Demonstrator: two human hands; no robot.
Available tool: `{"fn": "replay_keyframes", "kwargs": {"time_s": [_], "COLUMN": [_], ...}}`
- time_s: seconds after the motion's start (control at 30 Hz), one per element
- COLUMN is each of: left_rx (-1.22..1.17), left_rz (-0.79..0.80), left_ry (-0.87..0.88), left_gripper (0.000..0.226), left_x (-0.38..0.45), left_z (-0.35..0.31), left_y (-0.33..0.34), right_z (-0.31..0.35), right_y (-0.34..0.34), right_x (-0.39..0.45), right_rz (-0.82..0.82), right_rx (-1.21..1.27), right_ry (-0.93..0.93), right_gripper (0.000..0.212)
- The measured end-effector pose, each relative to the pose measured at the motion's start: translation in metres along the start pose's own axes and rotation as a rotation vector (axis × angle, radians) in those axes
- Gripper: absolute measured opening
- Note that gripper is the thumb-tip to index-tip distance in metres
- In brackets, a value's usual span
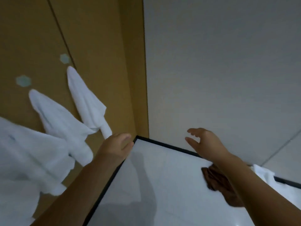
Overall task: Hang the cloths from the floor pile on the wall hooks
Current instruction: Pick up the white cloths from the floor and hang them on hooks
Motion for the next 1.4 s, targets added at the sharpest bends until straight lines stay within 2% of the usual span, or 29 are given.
{"fn": "replay_keyframes", "kwargs": {"time_s": [0.2, 0.33, 0.5, 0.8, 1.1, 1.4], "left_rx": [-0.06, -0.097, -0.09, -0.049, -0.041, -0.016], "left_rz": [0.232, 0.396, 0.6, 0.808, 0.91, 0.907], "left_ry": [0.129, 0.266, 0.407, 0.57, 0.577, 0.465], "left_gripper": [0.036, 0.036, 0.041, 0.047, 0.046, 0.044], "left_x": [-0.006, -0.018, -0.046, -0.1, -0.144, -0.158], "left_z": [-0.042, -0.063, -0.079, -0.127, -0.202, -0.272], "left_y": [0.091, 0.14, 0.184, 0.239, 0.31, 0.379], "right_z": [-0.085, -0.102, -0.12, -0.144, -0.222, -0.34], "right_y": [-0.044, -0.063, -0.049, -0.034, -0.065, -0.137], "right_x": [-0.076, -0.14, -0.229, -0.355, -0.405, -0.368], "right_rz": [-0.107, -0.178, -0.199, -0.214, -0.226, -0.17], "right_rx": [-0.071, -0.108, -0.22, -0.205, -0.162, -0.153], "right_ry": [0.326, 0.519, 0.759, 1.116, 1.25, 1.148], "right_gripper": [0.036, 0.025, 0.036, 0.047, 0.048, 0.051]}}
Point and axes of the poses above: each hand's wrist, its own x-axis towards the middle knuckle, its own y-axis out of the palm, z = x × y, the point moved 6 cm from there along x, towards the middle knuckle, and after that the axes turned 12 degrees about -z, right-handed, at the moved point
